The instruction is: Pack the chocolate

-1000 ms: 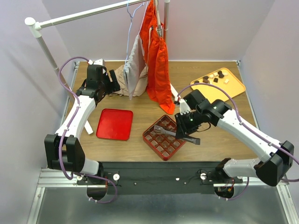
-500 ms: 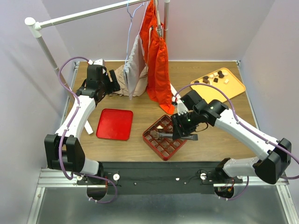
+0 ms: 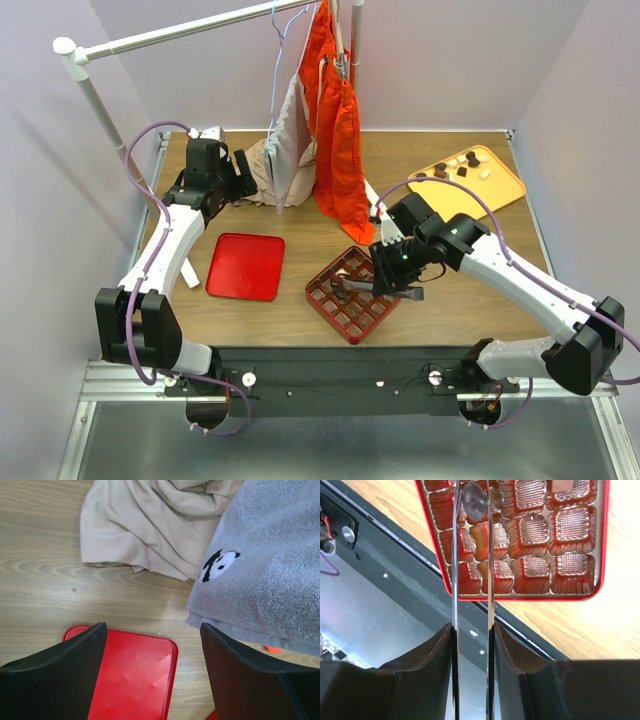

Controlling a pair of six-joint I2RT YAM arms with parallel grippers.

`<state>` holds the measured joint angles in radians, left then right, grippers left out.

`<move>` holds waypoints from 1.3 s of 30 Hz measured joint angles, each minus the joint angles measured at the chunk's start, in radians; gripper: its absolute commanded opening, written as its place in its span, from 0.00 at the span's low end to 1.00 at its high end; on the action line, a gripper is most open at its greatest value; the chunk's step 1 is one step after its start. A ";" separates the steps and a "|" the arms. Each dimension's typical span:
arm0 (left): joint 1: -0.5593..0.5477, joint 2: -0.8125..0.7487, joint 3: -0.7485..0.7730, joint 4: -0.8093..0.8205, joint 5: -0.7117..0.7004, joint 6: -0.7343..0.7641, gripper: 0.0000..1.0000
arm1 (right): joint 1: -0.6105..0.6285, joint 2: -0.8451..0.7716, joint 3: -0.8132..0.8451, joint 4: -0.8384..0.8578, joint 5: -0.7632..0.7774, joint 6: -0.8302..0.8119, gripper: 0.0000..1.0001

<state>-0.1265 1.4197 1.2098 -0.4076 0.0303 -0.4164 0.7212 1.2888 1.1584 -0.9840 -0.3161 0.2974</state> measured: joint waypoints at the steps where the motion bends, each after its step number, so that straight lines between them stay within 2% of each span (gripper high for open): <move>1: 0.000 0.000 0.000 0.000 0.000 0.000 0.84 | 0.000 -0.001 0.000 0.000 0.006 0.002 0.44; 5: 0.000 0.000 0.000 0.000 0.000 0.000 0.84 | 0.000 -0.005 0.000 -0.001 0.020 0.002 0.48; 12: 0.000 0.000 0.000 0.000 0.000 0.000 0.84 | 0.000 -0.009 0.011 -0.005 0.039 0.008 0.48; 15: 0.000 0.000 0.000 0.000 0.000 0.000 0.84 | 0.000 -0.011 0.027 -0.005 0.051 0.009 0.35; 16: 0.000 0.000 0.000 0.000 0.000 0.000 0.84 | 0.000 -0.012 0.030 -0.005 0.057 0.011 0.26; 19: 0.000 0.000 0.000 0.000 0.000 0.000 0.85 | 0.000 -0.018 0.043 -0.010 0.088 0.019 0.14; 20: 0.000 0.000 0.000 0.000 0.000 0.000 0.84 | 0.000 -0.019 0.049 -0.015 0.101 0.018 0.12; 32: 0.000 -0.010 -0.006 -0.001 -0.014 0.006 0.84 | -0.032 -0.019 0.187 -0.065 0.401 0.008 0.14; 39: 0.000 -0.010 -0.008 -0.001 -0.024 0.020 0.84 | -0.299 0.026 0.217 -0.018 0.473 0.004 0.17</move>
<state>-0.1265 1.4097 1.2018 -0.4084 0.0059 -0.3965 0.4225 1.3148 1.3750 -1.0016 0.1574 0.3012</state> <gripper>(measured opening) 0.847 0.181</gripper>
